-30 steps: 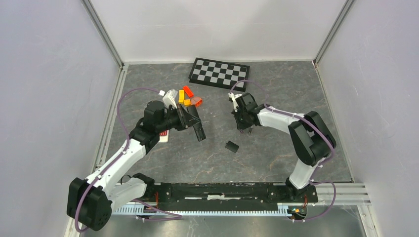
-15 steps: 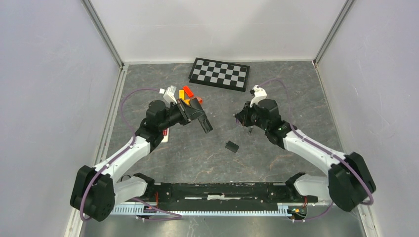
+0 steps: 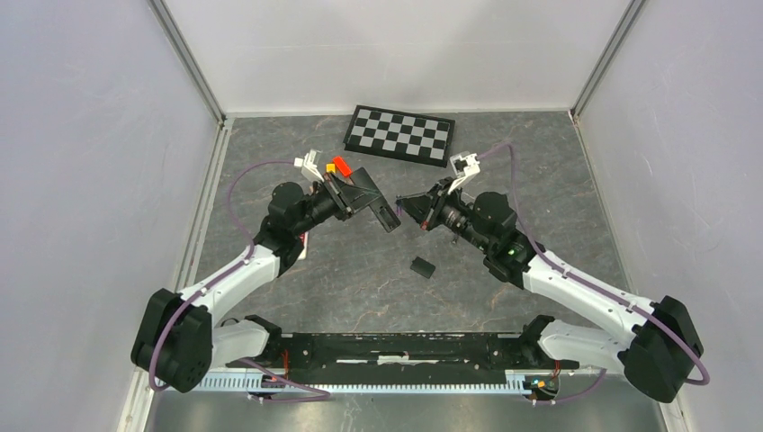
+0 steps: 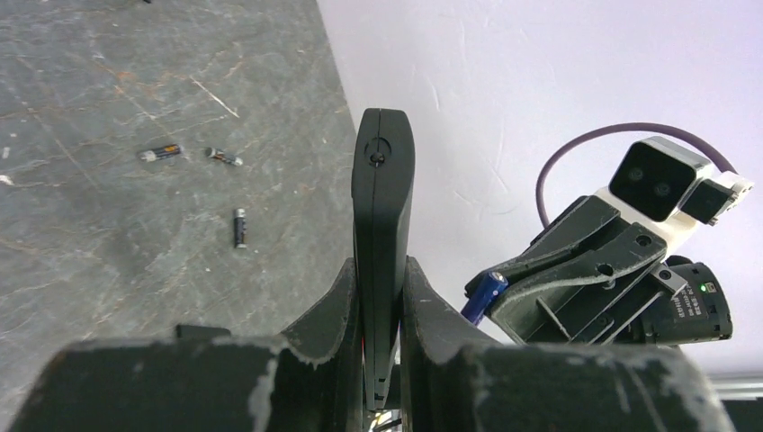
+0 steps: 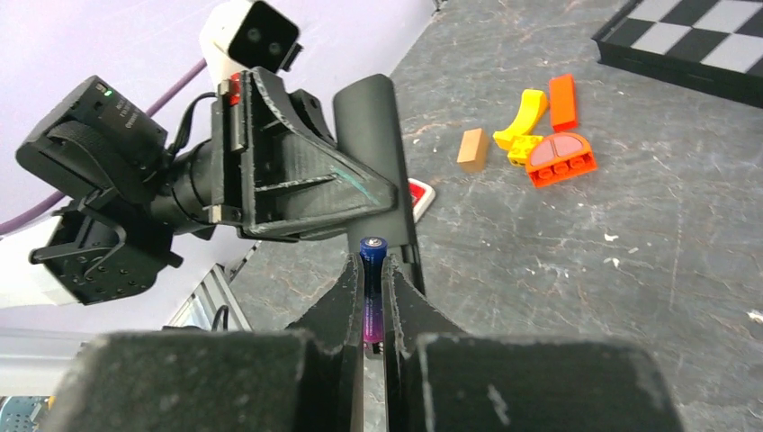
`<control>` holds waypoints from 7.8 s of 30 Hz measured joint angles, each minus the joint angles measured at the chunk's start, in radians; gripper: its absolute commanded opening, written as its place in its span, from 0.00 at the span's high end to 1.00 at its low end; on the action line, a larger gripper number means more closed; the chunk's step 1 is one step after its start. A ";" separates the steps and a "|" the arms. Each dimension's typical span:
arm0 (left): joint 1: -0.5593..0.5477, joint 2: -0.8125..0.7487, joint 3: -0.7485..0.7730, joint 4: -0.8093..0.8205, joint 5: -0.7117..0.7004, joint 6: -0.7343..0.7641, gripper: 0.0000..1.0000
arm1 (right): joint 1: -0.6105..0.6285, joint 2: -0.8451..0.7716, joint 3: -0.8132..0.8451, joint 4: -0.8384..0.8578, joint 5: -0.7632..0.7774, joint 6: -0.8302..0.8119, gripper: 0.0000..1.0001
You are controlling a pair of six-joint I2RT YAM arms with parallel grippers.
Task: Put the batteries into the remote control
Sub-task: Load the battery into the remote control.
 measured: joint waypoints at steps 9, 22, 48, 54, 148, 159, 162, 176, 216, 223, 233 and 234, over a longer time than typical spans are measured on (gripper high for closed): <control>-0.010 -0.003 0.000 0.066 0.010 -0.075 0.98 | 0.093 0.022 0.053 0.000 0.092 -0.045 1.00; -0.011 -0.013 -0.013 0.140 0.011 -0.188 0.98 | 0.138 0.023 0.056 -0.035 0.196 -0.065 1.00; -0.010 -0.014 -0.016 0.124 0.025 -0.160 0.98 | 0.143 0.023 0.097 -0.133 0.217 -0.048 1.00; -0.010 -0.014 -0.016 0.123 0.025 -0.166 0.98 | 0.153 0.036 0.097 -0.129 0.214 -0.048 1.00; 0.021 -0.104 0.015 0.032 0.163 -0.079 0.98 | 0.209 -0.126 0.025 -0.230 0.195 -0.018 0.04; 0.021 -0.104 0.016 0.124 0.316 -0.073 0.98 | 0.202 -0.088 -0.015 -0.055 0.100 0.075 0.35; 0.021 -0.103 0.016 0.142 0.334 -0.073 0.98 | 0.201 -0.079 -0.015 -0.030 0.076 0.085 0.45; 0.025 -0.082 0.016 0.197 0.367 -0.084 0.98 | 0.194 -0.052 -0.043 0.051 0.027 0.116 0.75; 0.042 -0.087 0.016 0.165 0.374 -0.068 0.98 | 0.114 -0.025 -0.068 0.121 -0.097 0.064 0.59; 0.043 -0.083 0.015 0.158 0.364 -0.066 0.98 | 0.111 -0.005 -0.060 0.136 -0.106 0.040 0.56; 0.040 -0.133 0.006 -0.040 0.301 0.080 0.98 | 0.083 -0.016 0.071 -0.214 -0.023 -0.130 0.25; 0.040 -0.145 -0.002 -0.061 0.290 0.099 0.98 | 0.072 -0.025 0.076 -0.238 -0.011 -0.137 0.25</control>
